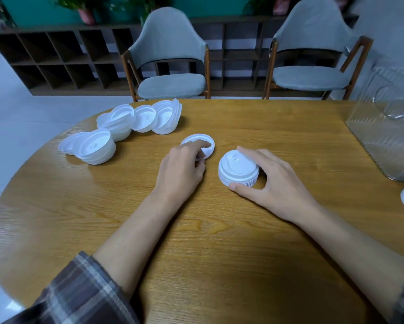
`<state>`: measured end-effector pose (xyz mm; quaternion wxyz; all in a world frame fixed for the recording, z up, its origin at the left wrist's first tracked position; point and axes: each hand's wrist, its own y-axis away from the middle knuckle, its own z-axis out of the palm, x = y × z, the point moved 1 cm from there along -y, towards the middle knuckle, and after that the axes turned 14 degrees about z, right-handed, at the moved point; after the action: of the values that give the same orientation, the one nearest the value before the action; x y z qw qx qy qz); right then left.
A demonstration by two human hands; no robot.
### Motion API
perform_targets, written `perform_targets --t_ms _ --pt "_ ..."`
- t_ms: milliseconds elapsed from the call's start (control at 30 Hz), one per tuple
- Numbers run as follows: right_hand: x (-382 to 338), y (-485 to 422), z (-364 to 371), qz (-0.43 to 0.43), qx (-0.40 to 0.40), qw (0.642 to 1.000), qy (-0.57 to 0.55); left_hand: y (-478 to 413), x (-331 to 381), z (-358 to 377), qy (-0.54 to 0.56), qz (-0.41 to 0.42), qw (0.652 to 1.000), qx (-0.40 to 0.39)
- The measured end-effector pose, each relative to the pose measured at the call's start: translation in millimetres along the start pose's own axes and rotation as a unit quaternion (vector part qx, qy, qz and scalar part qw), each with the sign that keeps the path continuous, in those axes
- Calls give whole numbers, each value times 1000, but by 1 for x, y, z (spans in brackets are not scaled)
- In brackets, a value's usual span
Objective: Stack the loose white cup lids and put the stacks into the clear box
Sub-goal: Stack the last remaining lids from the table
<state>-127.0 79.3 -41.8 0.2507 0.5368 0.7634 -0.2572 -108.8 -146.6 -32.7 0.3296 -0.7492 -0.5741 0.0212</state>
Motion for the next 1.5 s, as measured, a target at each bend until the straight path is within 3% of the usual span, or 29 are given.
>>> perform_targets --t_ms 200,367,467,600,667,733,800,900,967,1167,1367,1500 --pt "2 -2 0 -9 1 1000 -4 0 0 2 38 22 998 37" --pt "2 -2 1 -11 2 1000 -18 -3 4 1 69 59 989 114" --pt "2 -2 1 -12 3 1000 -20 -3 9 -3 146 -5 976 163" --pt "2 -3 1 -6 6 1000 -21 -6 11 -7 354 -134 909 177" --pt "2 -3 1 -3 8 1000 -18 -7 16 -9 450 -192 859 151" --pt "1 -3 1 -3 9 1000 -17 -8 19 -9 491 -210 838 112" --pt "1 -3 0 -7 10 1000 -19 -6 20 -7 463 -193 862 77" --pt "1 -3 0 -11 10 1000 -28 -2 22 -6 282 -123 951 37" --pt "2 -4 1 -11 14 999 -26 1 25 -6 219 -88 972 15" --pt "3 -4 2 -12 15 1000 -16 4 20 0 156 -69 985 -12" --pt "3 -5 2 -12 10 1000 -21 2 21 -2 322 -49 942 -82" --pt "3 -3 2 -4 10 1000 -24 2 21 -2 315 -60 945 -67"
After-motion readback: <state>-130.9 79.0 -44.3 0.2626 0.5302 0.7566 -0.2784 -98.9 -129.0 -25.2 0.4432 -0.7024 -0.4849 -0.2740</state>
